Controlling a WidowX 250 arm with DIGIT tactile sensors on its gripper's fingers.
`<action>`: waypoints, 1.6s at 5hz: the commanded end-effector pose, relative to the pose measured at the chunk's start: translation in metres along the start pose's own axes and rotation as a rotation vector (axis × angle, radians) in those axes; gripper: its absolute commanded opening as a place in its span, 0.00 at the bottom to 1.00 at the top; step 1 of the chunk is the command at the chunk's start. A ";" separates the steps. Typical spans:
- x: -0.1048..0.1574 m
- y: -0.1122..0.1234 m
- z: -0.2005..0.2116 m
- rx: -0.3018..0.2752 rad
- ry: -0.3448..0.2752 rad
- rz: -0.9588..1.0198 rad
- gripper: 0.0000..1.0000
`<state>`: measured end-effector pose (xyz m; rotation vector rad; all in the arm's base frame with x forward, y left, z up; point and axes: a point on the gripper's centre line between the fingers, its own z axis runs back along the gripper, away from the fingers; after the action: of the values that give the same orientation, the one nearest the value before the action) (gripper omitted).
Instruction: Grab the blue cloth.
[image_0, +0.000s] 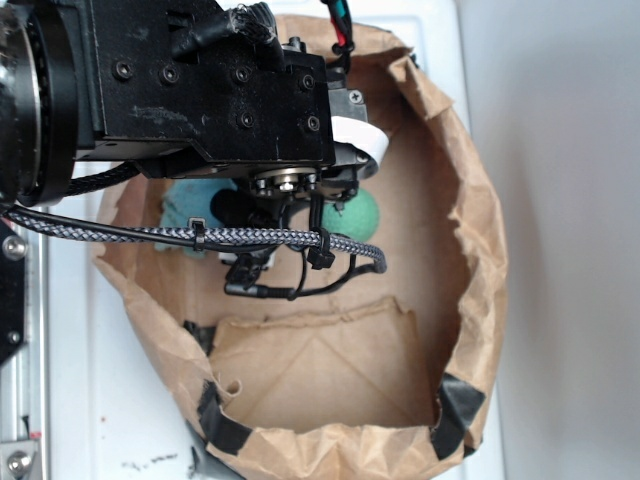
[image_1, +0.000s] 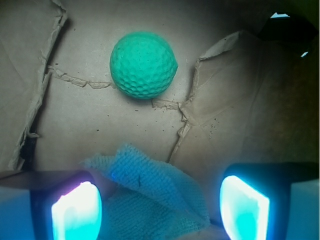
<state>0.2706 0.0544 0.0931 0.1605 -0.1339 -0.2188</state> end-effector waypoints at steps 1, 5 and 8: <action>0.007 0.001 0.011 0.020 -0.036 -0.009 1.00; -0.014 0.008 -0.024 0.064 -0.050 -0.043 1.00; -0.009 0.003 -0.049 0.097 -0.075 0.028 0.00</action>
<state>0.2639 0.0671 0.0346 0.2322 -0.1904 -0.1894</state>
